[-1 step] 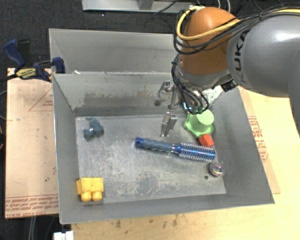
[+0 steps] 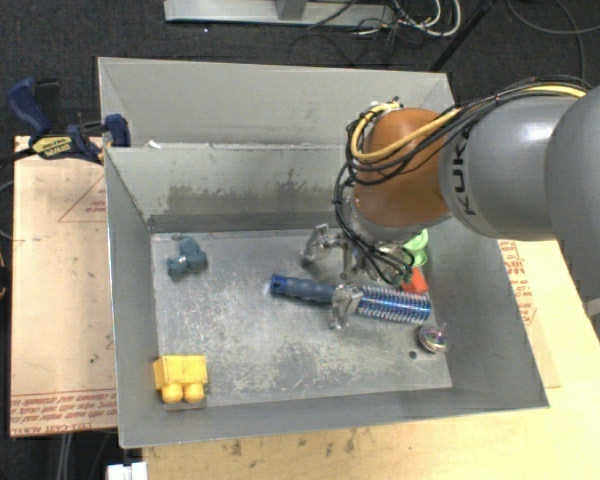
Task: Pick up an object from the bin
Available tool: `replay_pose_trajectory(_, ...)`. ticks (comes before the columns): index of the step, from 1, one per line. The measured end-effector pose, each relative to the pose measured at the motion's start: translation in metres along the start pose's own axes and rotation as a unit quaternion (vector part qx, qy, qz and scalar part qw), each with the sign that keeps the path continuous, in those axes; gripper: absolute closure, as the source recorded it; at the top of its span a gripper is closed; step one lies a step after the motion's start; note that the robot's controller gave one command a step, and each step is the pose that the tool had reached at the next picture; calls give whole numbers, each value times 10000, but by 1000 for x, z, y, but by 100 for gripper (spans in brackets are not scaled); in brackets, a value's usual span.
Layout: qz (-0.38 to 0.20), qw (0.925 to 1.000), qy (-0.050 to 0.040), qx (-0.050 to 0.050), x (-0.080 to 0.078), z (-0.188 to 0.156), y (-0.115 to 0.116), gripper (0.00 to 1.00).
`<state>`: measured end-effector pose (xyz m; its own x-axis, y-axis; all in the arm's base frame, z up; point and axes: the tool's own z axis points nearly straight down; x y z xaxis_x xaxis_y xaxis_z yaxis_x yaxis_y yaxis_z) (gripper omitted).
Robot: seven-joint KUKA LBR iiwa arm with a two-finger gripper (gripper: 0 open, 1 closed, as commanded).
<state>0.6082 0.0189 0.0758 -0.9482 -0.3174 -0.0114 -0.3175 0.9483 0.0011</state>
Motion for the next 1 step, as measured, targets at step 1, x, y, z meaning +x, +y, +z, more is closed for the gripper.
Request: replay_pose_trajectory(1,7,10000,-35,14,-2,-3,-1,100)
